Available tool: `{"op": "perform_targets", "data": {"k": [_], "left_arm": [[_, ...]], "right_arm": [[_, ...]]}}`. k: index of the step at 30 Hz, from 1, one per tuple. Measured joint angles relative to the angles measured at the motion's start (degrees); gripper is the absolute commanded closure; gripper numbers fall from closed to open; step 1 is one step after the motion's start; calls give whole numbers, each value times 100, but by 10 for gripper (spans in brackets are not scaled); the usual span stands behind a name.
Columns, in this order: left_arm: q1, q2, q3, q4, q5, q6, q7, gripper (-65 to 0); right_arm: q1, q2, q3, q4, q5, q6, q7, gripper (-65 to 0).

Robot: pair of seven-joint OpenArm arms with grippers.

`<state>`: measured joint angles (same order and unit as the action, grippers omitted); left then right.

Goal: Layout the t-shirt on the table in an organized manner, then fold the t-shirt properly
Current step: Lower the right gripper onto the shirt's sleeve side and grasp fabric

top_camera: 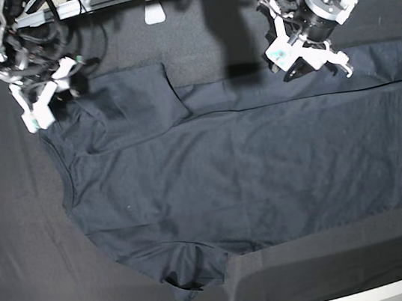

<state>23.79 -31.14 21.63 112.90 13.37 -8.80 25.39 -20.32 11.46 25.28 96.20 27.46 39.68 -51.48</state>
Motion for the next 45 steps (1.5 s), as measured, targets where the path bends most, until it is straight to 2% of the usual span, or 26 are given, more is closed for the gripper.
{"op": "perform_targets", "data": {"k": [6,7,12,15,20,26,33,38,45], "left_arm": [[0,0,0,0,0,0,15,-159],[0,0,0,0,0,0,15,-159],[0,0,0,0,0,0,15,-159],[0,0,0,0,0,0,15,-159],[-2,-2,0,0,2,17,15,-159],[-2,-2,0,2,7,20,15,-159],[0,0,0,9,-323,24,11,-159],[-2,2,0,9,-341,22,15,-159],[0,2,0,9,-343,22,50,-159]], "right_arm": [[-4,-2,-120,-22,2,0,114,-15],[-9,-2,-120,-22,-2,0,142,0],[-37,-4,-125,42,151,-9,243,0],[2,-4,-131,208,804,-4,186,0],[752,-13,-155,210,855,-4,140,0],[1989,-17,-151,-295,315,2,155,0],[3327,-4,-313,-2111,186,-20,337,0],[4194,-2,-723,-3193,-588,-15,800,0],[4721,-2,-938,-4205,-1864,-87,1600,0]]}}
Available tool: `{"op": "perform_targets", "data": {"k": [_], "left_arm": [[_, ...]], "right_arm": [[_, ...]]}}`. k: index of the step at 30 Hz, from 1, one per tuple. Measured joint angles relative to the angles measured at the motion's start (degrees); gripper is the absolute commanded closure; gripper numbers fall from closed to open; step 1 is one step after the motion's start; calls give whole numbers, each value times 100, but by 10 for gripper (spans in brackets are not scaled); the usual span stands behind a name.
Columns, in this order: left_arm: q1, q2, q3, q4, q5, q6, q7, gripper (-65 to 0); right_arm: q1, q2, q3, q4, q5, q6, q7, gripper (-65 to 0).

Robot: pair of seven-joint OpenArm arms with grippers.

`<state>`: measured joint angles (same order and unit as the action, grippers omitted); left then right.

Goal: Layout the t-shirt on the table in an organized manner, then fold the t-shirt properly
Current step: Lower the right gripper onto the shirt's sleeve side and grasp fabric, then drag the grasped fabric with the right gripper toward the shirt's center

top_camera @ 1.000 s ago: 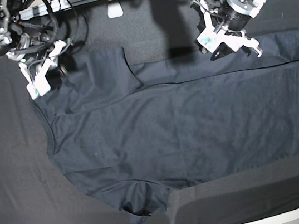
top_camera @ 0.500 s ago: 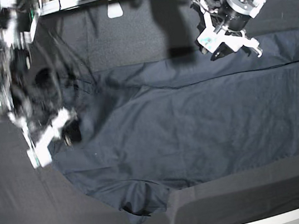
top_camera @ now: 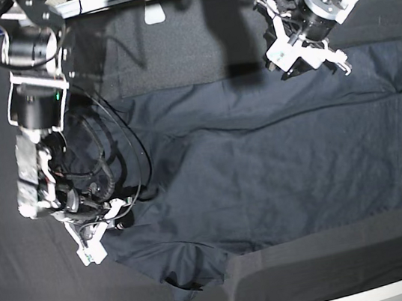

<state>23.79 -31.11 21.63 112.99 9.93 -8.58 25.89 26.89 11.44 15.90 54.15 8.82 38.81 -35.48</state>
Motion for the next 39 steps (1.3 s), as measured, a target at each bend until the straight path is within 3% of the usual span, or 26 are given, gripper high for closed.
{"op": "perform_targets", "data": {"k": [4,13,15,16,18,20,24,30,34,39], "left_arm": [[0,0,0,0,-2,2,9,-159],[0,0,0,0,-2,2,15,-159],[0,0,0,0,-2,2,17,-159],[0,0,0,0,-2,2,17,-159],[0,0,0,0,-2,2,31,-159],[4,0,0,0,-2,4,31,-159],[4,0,0,0,13,15,39,-159],[15,0,0,0,35,24,63,-159],[4,0,0,0,31,26,76,-159],[2,0,0,0,35,24,74,-159]], "right_arm": [[74,0,0,-118,-374,-391,492,0],[87,-2,0,-118,-387,-413,498,0],[90,-2,0,-118,-149,-424,289,0],[90,-2,0,-118,15,-407,149,0],[70,0,4,-116,127,37,92,0],[-35,-22,0,61,245,66,31,0],[-584,-4,-2,765,358,68,-4,0],[-1725,-7,-4,2210,1119,70,-466,0],[-2448,-7,-4,2962,1440,70,-468,0],[-3086,-293,9,3571,1554,68,-492,0]]}}
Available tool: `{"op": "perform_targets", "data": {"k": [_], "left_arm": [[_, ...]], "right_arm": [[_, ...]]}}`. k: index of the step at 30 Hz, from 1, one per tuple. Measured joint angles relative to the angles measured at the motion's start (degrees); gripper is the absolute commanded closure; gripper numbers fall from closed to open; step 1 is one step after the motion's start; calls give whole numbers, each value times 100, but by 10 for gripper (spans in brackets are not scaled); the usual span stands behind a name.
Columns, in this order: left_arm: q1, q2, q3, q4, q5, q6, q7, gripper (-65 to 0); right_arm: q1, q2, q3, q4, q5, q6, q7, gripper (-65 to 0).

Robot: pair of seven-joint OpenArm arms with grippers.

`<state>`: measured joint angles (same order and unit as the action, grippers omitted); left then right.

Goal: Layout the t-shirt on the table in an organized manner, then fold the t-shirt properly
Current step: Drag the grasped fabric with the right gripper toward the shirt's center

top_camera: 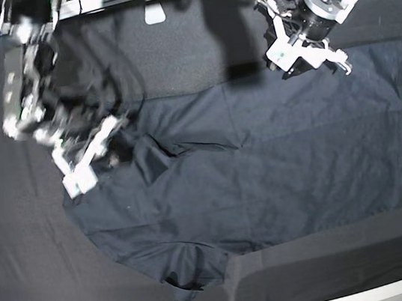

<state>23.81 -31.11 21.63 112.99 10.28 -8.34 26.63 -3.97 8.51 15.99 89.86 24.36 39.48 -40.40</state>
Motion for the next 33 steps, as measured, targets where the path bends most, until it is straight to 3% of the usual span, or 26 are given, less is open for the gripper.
{"op": "perform_targets", "data": {"k": [5,12,22,33], "left_arm": [[-2,0,0,0,4,-2,-2,-159],[-2,0,0,0,4,-2,0,-159],[-2,0,0,0,4,-2,0,-159],[-2,0,0,0,4,-2,-2,-159]], "right_arm": [[-240,-531,-11,164,31,0,-52,0],[-240,-898,-103,166,442,0,-323,0],[-474,-966,-1082,413,442,-2,-439,0],[-643,-960,-675,426,-15,-2,-402,0]]}}
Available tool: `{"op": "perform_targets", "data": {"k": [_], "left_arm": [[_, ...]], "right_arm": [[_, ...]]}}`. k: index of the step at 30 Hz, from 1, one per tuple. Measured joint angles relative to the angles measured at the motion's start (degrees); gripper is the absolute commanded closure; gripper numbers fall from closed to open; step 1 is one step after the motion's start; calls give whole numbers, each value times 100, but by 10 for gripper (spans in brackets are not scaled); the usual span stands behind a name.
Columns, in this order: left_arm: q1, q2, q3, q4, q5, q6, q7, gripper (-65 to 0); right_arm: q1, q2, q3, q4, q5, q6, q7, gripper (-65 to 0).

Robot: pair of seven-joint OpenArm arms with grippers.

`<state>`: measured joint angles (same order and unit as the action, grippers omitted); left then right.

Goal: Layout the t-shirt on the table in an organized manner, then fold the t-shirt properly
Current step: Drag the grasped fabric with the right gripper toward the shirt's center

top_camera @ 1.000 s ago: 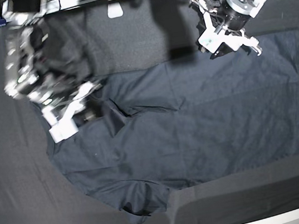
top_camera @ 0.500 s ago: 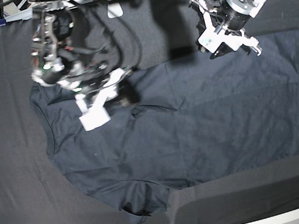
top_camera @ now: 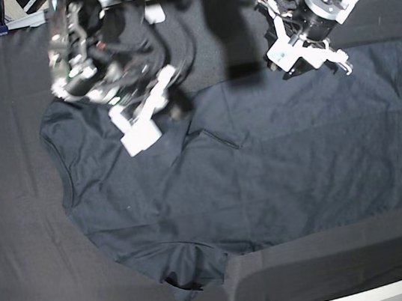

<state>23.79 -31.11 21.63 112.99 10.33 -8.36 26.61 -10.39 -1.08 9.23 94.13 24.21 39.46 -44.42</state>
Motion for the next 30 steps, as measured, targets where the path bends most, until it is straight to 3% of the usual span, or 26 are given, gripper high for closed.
{"op": "perform_targets", "data": {"k": [3,6,8,12,14,18,27,30], "left_arm": [[0,0,0,0,0,-2,2,-159],[0,0,0,0,0,0,0,-159],[0,0,0,0,0,-2,2,-159],[0,0,0,0,0,0,0,-159],[0,0,0,0,0,0,2,-159],[0,0,0,0,0,0,0,-159],[0,0,0,0,0,-2,-125,-159],[0,0,0,0,0,0,-125,-159]], "right_arm": [[74,0,63,2,-4,0,-227,-6],[120,-2,57,2,68,2,-841,-156],[114,13,57,2,551,2,-1067,-213],[149,17,57,2,1882,2,-2197,-217],[101,11,57,2,2310,2,-2166,-217],[85,116,46,35,2227,2,-2166,-216],[85,1045,50,389,2229,4,-2149,-216],[92,1285,48,389,1858,4,-2149,-216]]}}
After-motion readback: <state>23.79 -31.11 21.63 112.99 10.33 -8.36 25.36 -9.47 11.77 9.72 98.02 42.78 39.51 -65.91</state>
